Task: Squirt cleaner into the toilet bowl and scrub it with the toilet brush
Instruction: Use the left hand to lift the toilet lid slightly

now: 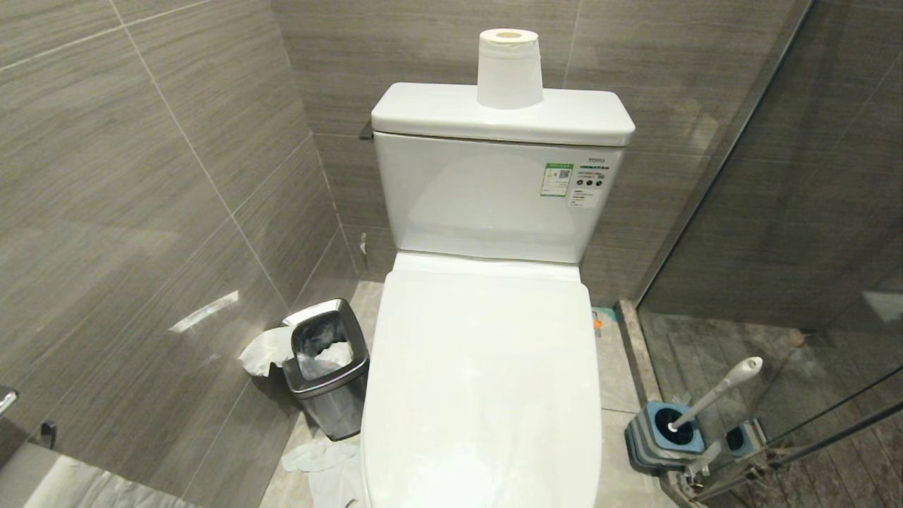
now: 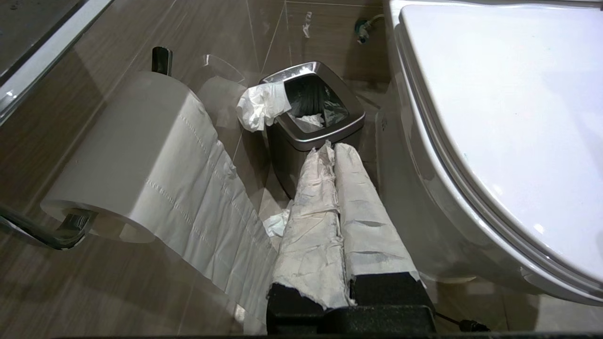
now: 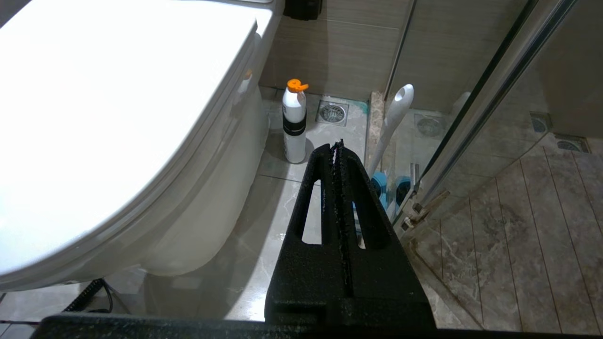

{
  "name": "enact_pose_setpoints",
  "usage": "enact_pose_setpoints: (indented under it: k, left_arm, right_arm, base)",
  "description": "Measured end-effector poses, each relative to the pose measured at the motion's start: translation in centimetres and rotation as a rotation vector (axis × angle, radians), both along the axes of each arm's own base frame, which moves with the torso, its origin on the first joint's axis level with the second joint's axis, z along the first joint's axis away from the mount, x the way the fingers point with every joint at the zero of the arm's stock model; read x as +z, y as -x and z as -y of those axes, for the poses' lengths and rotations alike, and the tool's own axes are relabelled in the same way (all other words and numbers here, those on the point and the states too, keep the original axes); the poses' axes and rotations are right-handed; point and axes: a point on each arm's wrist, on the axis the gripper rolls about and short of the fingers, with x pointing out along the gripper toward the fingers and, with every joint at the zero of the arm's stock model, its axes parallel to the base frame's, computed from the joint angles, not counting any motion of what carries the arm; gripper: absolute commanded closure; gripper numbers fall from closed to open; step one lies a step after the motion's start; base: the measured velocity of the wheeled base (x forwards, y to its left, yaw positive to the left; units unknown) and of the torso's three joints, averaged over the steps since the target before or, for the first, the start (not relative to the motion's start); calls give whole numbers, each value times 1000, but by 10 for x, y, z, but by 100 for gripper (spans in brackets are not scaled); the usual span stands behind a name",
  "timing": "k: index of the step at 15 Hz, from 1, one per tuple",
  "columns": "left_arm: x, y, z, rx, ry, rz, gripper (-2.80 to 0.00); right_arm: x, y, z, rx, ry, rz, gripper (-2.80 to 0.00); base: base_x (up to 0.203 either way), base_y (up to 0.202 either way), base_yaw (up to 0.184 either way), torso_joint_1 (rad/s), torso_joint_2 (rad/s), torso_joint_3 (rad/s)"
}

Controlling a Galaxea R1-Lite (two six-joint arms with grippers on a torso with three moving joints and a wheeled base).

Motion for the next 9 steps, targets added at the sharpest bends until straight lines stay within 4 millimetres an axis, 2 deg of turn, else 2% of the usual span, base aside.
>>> enact_pose_setpoints:
  k: [9]
  left_arm:
    - [0, 0, 0, 0, 0, 0, 0]
  right_arm:
    - [0, 0, 0, 0, 0, 1, 0]
  base:
    - [0, 0, 0, 0, 0, 0]
